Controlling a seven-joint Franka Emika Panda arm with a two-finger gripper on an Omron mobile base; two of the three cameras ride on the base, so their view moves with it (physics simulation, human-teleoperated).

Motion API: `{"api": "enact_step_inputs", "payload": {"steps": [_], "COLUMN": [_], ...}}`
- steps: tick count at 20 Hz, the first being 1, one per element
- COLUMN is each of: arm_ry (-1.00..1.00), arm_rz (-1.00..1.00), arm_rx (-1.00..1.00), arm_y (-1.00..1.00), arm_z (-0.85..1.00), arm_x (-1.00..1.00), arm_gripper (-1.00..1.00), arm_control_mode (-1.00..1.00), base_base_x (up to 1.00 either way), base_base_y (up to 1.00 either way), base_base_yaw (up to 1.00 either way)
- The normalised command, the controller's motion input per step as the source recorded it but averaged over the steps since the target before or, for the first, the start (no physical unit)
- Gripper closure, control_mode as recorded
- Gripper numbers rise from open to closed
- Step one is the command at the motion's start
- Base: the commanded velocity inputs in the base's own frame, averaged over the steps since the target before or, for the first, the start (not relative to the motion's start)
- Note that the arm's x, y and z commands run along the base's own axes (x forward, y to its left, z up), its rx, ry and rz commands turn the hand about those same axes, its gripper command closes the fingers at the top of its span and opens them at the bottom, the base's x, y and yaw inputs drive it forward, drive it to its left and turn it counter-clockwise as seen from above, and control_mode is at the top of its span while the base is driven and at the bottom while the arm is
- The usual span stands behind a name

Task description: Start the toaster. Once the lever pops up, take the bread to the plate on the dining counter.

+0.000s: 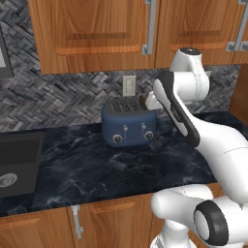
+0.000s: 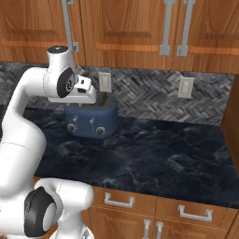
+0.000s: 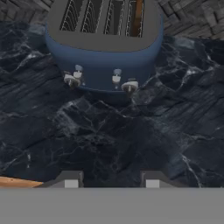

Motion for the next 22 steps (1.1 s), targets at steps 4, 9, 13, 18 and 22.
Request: {"api": "enact_step_inputs", "payload": {"steps": [4,9,13,18,22], "arm_ry": [-0.05,-0.19,-0.24,-0.18,-0.1], "arm_rz": [0.0,0.0,0.0,0.0,0.0], "arm_rx": [0.0,0.0,0.0,0.0,0.0], "arm_y": [0.0,0.0,0.0,0.0,0.0], "arm_z": [-0.16,-0.24,-0.19,-0.19,-0.22], "arm_x": [0.0,0.0,0.0,0.0,0.0], "arm_gripper": [-1.0,-1.0,-1.0,-1.0,-1.0], "arm_control_mode": [-1.0,-1.0,-1.0,-1.0,-1.0], "base_base_x": [0.0,0.0,0.0,0.0,0.0], "base_base_y": [0.0,0.0,0.0,0.0,0.0], "base_base_yaw": [0.0,0.0,0.0,0.0,0.0]}}
